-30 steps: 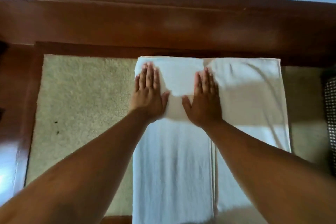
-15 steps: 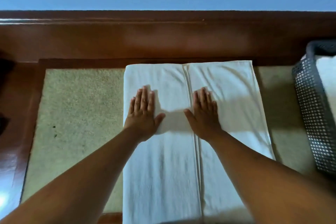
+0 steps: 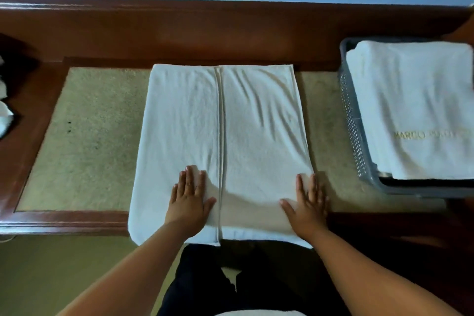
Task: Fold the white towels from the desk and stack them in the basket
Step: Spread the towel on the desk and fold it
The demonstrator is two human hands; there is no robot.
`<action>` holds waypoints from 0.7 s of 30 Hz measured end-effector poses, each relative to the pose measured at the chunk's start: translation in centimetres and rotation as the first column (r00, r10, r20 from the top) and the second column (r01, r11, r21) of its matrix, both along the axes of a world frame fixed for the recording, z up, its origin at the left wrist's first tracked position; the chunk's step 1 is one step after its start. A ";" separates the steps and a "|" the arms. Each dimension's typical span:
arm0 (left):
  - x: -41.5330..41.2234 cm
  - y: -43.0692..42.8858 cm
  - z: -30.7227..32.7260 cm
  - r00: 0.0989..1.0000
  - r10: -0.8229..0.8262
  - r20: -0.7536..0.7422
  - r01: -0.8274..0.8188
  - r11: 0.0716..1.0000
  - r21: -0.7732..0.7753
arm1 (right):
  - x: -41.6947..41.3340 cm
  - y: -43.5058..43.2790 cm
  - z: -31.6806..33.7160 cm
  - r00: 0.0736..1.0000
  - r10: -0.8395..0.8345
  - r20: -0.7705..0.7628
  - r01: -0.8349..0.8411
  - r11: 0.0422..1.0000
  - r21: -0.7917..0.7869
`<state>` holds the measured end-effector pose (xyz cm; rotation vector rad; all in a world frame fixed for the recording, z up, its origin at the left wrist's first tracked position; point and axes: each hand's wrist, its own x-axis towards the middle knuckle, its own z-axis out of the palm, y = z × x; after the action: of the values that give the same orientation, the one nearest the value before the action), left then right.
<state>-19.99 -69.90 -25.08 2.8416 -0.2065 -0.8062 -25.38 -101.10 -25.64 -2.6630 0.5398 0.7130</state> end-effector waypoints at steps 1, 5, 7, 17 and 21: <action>-0.7 -0.5 0.2 1.000 0.009 0.000 -0.009 1.000 0.006 | -0.6 -0.4 0.3 0.999 -0.047 0.028 0.047 0.999 0.002; -4.1 -1.8 0.8 0.999 0.052 -0.002 -0.052 0.999 -0.011 | -0.8 -0.4 1.4 0.961 -0.252 0.116 0.249 0.968 0.042; -5.9 -2.1 1.0 0.999 0.053 -0.005 -0.053 0.999 -0.002 | -0.5 -0.2 1.6 0.928 -0.356 0.112 0.338 0.929 0.151; -9.3 -0.4 1.4 1.000 0.023 0.021 -0.020 0.993 -0.114 | -4.4 -2.8 2.4 0.874 -0.483 -0.062 0.480 0.831 0.281; -9.2 0.6 1.8 1.000 0.024 0.020 -0.019 0.977 -0.211 | -6.8 -3.3 2.0 0.878 -0.475 -0.058 0.474 0.845 0.250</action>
<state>-29.20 -69.26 -23.31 2.6503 -0.2483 -0.7033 -32.16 -104.37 -23.67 -2.1593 0.9884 0.5747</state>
